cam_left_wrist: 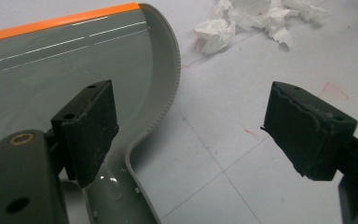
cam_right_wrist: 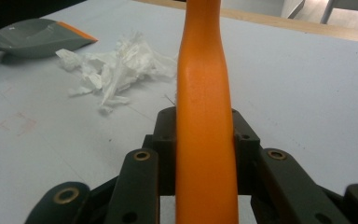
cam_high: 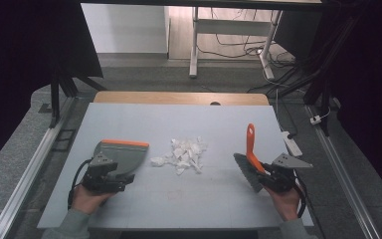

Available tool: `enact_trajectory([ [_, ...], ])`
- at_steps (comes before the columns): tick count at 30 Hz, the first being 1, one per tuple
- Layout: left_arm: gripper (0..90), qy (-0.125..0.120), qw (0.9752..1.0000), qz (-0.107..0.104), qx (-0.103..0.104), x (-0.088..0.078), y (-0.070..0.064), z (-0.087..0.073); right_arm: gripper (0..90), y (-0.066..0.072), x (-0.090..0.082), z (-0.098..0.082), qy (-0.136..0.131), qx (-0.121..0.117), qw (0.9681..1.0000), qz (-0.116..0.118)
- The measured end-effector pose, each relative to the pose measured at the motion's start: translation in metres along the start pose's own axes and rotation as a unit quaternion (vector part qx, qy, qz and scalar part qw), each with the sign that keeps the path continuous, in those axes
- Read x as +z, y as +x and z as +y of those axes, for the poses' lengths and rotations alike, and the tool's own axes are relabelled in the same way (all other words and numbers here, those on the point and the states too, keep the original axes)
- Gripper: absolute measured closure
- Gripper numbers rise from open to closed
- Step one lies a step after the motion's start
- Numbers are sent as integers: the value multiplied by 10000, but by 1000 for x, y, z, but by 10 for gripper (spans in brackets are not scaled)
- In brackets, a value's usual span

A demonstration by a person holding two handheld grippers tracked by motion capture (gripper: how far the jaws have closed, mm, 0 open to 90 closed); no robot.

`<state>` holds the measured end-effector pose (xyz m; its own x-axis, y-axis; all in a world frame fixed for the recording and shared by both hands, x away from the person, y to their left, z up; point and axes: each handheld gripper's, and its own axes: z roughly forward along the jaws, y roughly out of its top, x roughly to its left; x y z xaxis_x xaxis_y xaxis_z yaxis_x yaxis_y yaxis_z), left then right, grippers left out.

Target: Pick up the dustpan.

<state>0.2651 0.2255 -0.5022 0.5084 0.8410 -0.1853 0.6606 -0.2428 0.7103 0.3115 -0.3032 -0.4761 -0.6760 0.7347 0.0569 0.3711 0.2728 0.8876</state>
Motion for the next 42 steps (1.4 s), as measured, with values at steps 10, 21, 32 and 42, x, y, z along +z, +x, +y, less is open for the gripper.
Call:
enact_trajectory([
  [10, 182, 44, 10000, -7, 60, 1, -3, 1, 701, 0, -1, 1, -53, 24, 10000, -15],
  [21, 182, 78, 10000, 19, 25, 0, -3, 2, 700, -1, -1, 1, -27, 46, 10000, -74],
  [32, 192, 97, 9998, 177, -83, -4, -4, 6, 701, 1, 1, 0, -14, 77, 9999, -86],
  [42, 198, 181, 9974, 616, -333, -27, -1, 28, 701, -2, 1, 1, -50, 151, 9999, -23],
])
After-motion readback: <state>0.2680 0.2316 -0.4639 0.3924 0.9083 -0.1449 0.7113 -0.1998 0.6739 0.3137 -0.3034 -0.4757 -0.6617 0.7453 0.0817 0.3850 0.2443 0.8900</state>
